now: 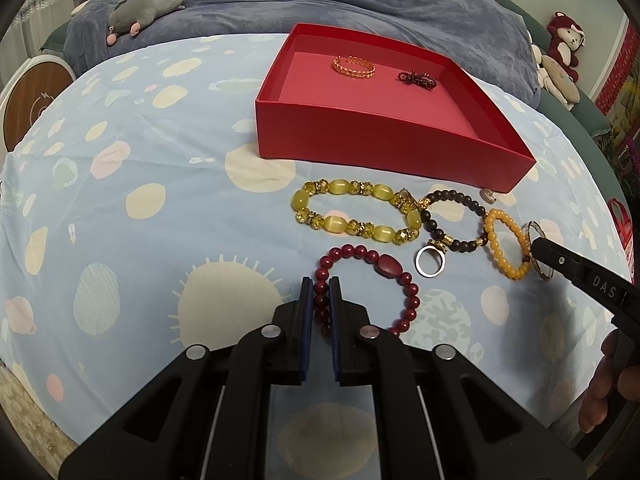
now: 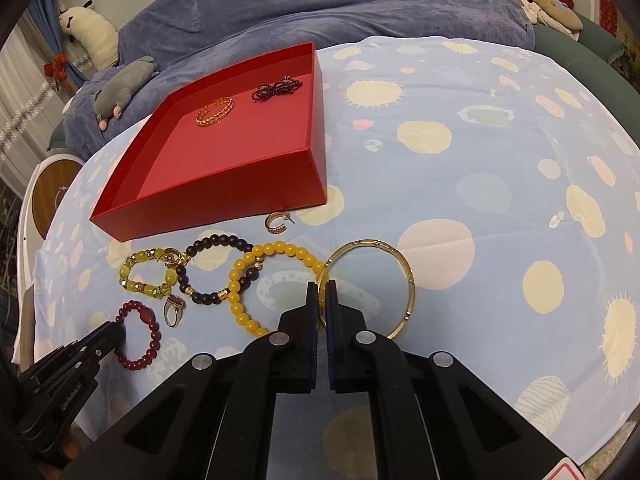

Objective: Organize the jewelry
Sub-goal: 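Grasp the gold bangle with the right tool while the left tool holds the red bracelet, then carry both bracelets into the red box and open both tools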

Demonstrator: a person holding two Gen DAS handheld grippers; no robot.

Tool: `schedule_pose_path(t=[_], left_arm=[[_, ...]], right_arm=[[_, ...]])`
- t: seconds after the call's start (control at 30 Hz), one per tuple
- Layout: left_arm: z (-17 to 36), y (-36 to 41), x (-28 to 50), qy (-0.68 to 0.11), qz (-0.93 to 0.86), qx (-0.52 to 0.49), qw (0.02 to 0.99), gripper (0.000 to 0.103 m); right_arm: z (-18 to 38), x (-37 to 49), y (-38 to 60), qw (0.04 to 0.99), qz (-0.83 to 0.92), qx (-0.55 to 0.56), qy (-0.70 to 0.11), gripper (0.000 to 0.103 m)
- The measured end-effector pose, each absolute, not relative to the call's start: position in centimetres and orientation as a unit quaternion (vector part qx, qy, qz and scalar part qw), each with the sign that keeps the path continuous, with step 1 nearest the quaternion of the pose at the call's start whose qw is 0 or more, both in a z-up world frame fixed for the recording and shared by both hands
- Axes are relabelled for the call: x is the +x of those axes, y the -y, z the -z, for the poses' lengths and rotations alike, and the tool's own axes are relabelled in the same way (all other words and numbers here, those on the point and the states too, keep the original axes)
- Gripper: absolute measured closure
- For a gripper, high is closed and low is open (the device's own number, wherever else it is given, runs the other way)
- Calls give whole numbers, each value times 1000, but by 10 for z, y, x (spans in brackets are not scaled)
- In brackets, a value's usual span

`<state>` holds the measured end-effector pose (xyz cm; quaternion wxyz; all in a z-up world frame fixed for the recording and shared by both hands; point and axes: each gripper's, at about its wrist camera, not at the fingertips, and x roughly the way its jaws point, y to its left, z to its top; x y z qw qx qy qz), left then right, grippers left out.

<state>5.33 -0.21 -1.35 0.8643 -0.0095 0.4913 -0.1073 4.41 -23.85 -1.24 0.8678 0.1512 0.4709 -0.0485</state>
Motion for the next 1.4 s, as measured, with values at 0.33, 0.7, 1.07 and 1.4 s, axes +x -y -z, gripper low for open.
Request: schedule_pose_path(t=[0.33, 0.7, 1.07, 1.4], left_arm=[[15, 3, 51, -492, 107, -9, 864, 95], [14, 2, 53, -492, 109, -14, 864, 95], [-10, 3, 49, -474, 124, -28, 871, 95], [-48, 11, 44, -450, 148, -28, 880, 95]], right_arm=[[12, 46, 247, 869, 86, 137, -467, 40], [18, 46, 248, 867, 87, 136, -471, 52], [-7, 33, 246, 878, 74, 158, -446, 52], [-31, 25, 233, 889, 46, 156, -429, 52]])
